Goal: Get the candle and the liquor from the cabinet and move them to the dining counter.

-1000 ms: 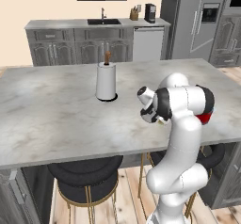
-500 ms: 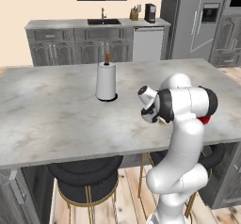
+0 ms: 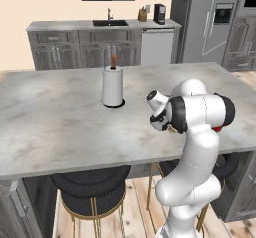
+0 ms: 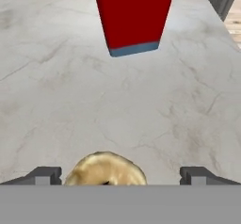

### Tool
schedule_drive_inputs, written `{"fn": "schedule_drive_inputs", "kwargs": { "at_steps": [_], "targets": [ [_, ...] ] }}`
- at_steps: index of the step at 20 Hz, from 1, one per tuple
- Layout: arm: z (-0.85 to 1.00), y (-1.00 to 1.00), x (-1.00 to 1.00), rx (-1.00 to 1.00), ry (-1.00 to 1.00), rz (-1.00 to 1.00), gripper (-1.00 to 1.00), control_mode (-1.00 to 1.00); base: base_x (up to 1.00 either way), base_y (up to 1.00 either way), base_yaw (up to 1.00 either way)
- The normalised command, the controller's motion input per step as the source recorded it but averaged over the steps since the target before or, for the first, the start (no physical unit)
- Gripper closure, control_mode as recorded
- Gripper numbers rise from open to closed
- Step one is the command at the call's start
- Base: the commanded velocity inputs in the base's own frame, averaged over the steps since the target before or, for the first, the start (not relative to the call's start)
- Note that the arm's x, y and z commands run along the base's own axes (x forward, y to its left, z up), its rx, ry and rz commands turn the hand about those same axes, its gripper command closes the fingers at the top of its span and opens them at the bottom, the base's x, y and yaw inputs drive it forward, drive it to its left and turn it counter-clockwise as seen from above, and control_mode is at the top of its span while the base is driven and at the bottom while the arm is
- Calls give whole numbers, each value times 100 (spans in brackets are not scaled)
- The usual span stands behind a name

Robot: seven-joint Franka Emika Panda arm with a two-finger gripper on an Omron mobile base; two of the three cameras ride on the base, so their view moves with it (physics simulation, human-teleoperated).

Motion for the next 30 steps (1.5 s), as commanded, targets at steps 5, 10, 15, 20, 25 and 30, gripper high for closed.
{"fn": "schedule_drive_inputs", "kwargs": {
  "at_steps": [5, 10, 15, 20, 25, 30],
  "targets": [
    [24, 22, -5, 0, -8, 0, -100, -100, 0, 0, 0],
    [27, 20, -6, 0, -10, 0, -100, -100, 0, 0, 0],
    [29, 6, -29, 0, -6, 0, -100, -100, 0, 0, 0],
    [27, 1, -49, 0, 0, 5, -100, -100, 0, 0, 0],
    [30, 5, -48, 0, 7, 28, -100, -100, 0, 0, 0],
    [28, 16, -50, 0, 11, 42, -100, -100, 0, 0, 0]
  ]
}}
